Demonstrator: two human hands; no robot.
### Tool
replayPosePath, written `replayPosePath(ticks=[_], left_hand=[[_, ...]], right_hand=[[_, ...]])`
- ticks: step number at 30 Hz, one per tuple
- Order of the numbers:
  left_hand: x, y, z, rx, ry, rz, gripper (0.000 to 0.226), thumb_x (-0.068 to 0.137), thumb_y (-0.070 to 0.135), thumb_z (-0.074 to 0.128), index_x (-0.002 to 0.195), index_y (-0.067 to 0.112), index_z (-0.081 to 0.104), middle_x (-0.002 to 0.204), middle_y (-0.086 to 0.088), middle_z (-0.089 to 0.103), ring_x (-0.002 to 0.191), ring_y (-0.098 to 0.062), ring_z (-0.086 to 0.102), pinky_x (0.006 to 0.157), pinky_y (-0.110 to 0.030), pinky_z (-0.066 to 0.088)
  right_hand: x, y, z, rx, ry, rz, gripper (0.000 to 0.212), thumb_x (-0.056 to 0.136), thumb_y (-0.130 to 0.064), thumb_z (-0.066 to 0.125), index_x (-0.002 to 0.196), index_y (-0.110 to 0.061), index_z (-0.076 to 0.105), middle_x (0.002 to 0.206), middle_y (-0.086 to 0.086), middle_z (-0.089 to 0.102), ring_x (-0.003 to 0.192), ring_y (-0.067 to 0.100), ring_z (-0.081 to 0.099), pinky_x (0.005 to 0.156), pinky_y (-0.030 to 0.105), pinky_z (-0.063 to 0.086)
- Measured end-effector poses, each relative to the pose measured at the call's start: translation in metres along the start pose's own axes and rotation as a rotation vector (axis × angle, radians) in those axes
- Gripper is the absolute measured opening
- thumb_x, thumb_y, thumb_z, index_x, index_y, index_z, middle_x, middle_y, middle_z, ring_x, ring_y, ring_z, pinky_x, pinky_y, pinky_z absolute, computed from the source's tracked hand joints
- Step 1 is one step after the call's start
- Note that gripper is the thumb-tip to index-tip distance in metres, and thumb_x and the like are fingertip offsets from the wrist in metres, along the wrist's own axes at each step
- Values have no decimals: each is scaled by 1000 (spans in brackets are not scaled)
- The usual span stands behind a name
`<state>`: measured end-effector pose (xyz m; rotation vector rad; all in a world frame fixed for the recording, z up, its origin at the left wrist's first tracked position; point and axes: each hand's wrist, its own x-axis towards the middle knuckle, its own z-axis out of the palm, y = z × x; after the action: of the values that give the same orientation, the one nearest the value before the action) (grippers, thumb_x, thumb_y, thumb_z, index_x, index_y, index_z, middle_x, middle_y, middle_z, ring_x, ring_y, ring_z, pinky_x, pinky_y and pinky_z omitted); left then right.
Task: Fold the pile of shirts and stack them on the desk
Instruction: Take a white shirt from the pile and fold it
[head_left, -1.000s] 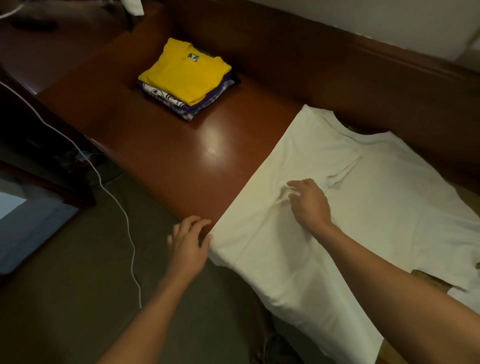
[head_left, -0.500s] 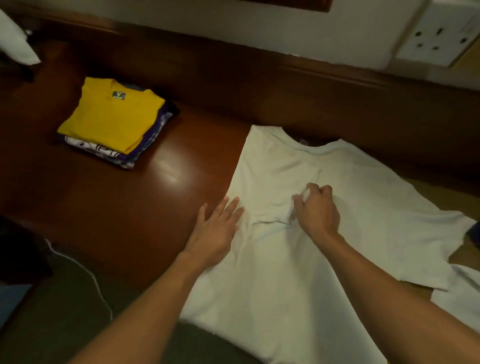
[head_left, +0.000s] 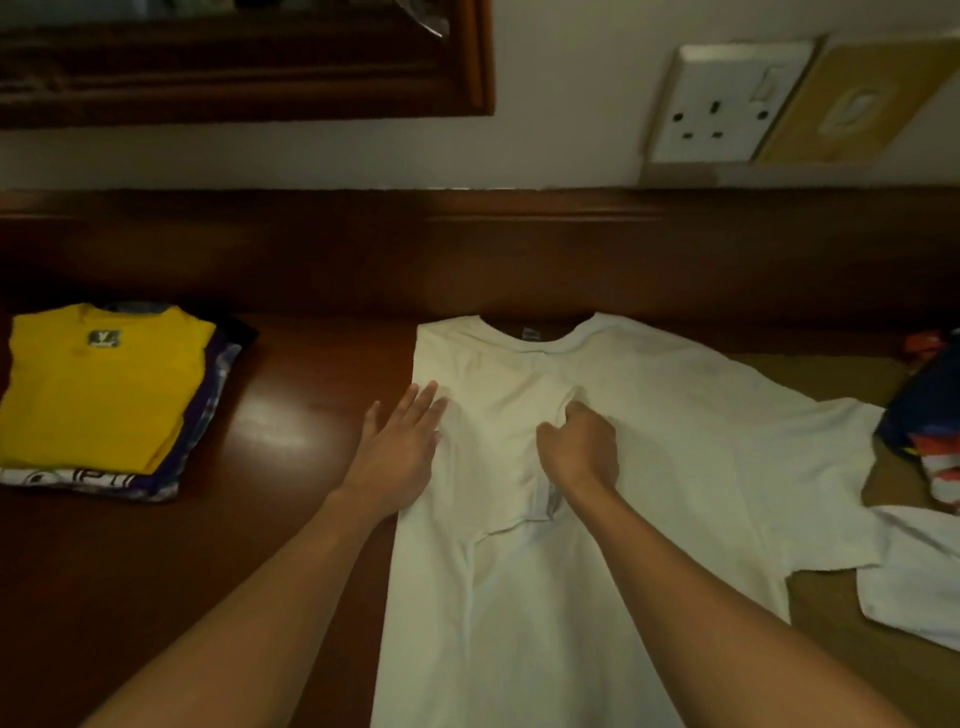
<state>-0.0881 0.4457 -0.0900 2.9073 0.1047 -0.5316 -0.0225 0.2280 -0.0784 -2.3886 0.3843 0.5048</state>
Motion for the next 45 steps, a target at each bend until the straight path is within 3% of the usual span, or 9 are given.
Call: replayPosePath(ticks=[4,8,12,17,22,27,34,40,45], left_hand=[[25,-11,-17,37,6,75,54,110,36,22,162,28,7,169,9,-12,154,-12,-15,124,-56,-2],[49,-21,-22,102,-20,137,57,109,41,19,162,29,0,167,8,-21,153,-15,-20,124,-57,-5],[63,-35,-25,120,-36,185,60,108,47,18,162,30,-4,166,9,-22,153,-15,-21,123,-57,-8],[73,-51,-32,143,-56,255,61,108,49,18,161,31,-7,165,11,-25,153,-15,-23,122,-57,-8],[80,-56,-36,169,-8,375,59,108,46,16,161,31,-5,166,11,-23,152,-11,-23,123,-57,-7],[89,-63,-36,226,-82,359,58,107,50,15,160,38,-6,167,14,-19,154,-11,-16,119,-65,-6],[83,-28,-45,342,70,324,59,99,29,39,157,25,29,168,-8,13,155,-29,6,120,-65,4],[69,23,-28,365,9,651,53,105,29,36,157,30,29,169,-2,14,155,-24,14,119,-63,9],[62,83,-23,439,66,489,47,94,20,49,141,23,49,151,-6,42,135,-25,42,117,-57,22]], right_hand=[[-10,3,-15,142,110,-58,19,94,-35,63,93,-16,60,90,1,66,82,23,63,76,37,56],[-12,21,-9,93,110,67,23,93,-32,62,78,-17,54,79,-2,62,70,18,59,59,29,43],[-14,23,1,109,172,66,20,94,-28,64,78,-19,56,73,-5,59,69,18,57,64,28,41],[-18,19,-1,76,272,101,28,96,-29,65,118,-12,68,100,6,71,90,26,65,76,29,46],[-23,22,1,70,345,127,33,97,-34,63,124,-15,66,105,8,73,97,29,68,80,33,52],[-41,31,7,-69,232,103,42,96,-38,64,133,-19,58,122,4,64,110,28,62,88,38,52],[-75,66,-16,53,399,107,34,97,-32,65,129,-20,63,116,3,65,101,22,64,83,35,51],[-122,155,-54,72,547,262,31,97,-22,66,127,-17,66,116,10,64,102,24,61,80,31,43],[-173,229,-82,-13,530,440,35,94,-26,69,127,-14,67,116,13,65,103,30,62,83,39,53]])
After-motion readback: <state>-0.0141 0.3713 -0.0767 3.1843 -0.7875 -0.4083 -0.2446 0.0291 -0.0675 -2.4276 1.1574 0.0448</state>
